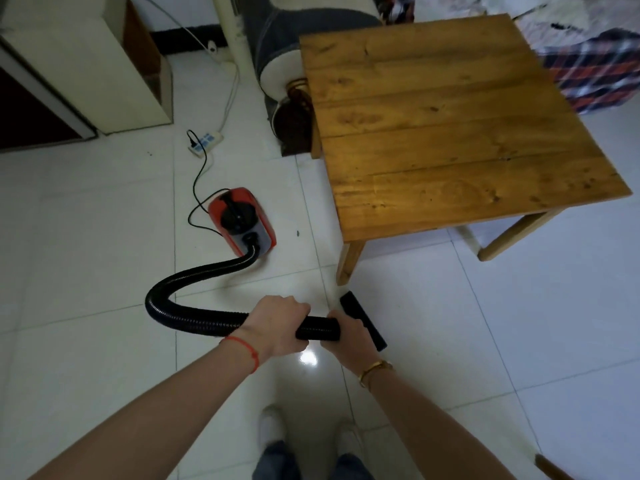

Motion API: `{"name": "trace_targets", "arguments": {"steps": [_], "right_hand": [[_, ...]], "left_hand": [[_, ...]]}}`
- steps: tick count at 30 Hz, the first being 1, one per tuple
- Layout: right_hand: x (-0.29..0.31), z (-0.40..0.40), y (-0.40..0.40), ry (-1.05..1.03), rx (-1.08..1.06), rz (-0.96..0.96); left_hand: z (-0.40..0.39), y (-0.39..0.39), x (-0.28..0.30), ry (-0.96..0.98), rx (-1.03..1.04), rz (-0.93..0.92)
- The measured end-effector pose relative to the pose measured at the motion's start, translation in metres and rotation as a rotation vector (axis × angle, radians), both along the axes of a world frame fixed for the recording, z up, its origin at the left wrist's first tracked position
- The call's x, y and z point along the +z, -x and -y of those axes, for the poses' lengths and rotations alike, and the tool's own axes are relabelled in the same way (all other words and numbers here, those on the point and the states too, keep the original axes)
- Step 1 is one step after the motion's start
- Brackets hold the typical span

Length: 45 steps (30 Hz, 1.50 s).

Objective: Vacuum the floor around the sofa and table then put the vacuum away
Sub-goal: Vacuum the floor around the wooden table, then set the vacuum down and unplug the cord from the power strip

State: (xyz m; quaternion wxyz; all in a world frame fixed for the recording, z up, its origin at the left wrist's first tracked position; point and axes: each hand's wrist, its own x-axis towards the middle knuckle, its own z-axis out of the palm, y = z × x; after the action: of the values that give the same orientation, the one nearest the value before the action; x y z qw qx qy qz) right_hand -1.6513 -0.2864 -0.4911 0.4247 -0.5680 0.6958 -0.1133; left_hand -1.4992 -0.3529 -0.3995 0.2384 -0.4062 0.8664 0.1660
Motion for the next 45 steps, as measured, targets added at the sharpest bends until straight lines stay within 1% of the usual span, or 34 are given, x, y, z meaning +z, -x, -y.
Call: {"name": "trace_targets", "arguments": {"steps": [6,12,15,17,21,23,27,32,36,45], "right_hand": [[0.008,0.021,-0.04,-0.005,-0.172,0.018],[0.013,0.052,-0.084,-0.038,-0.277,0.015],[0.018,0.07,-0.11,-0.033,-0.344,0.038],[0.024,0.08,-0.128,-0.047,-0.426,0.09],[0.033,0.099,-0.163,-0.016,-0.535,0.133],[0.037,0.11,-0.179,-0.013,-0.594,0.15],[0.04,0.131,-0.203,-0.004,-0.685,0.164],[0.034,0.162,-0.218,0.001,-0.795,0.171],[0.028,0.193,-0.217,-0.012,-0.866,0.175],[0.035,0.256,-0.205,-0.066,-0.956,0.169]], "left_hand": [[0.042,-0.067,0.015,0.065,-0.002,-0.038],[0.093,-0.135,0.02,0.172,-0.044,-0.119],[0.122,-0.165,0.018,0.263,-0.086,-0.202],[0.14,-0.184,0.019,0.324,-0.101,-0.3],[0.173,-0.212,0.019,0.384,-0.036,-0.465],[0.191,-0.222,0.019,0.4,0.016,-0.483],[0.227,-0.233,0.018,0.385,0.1,-0.494],[0.276,-0.233,0.013,0.342,0.071,-0.497],[0.32,-0.221,0.014,0.326,0.068,-0.534],[0.403,-0.195,0.003,0.219,0.069,-0.529]]}}
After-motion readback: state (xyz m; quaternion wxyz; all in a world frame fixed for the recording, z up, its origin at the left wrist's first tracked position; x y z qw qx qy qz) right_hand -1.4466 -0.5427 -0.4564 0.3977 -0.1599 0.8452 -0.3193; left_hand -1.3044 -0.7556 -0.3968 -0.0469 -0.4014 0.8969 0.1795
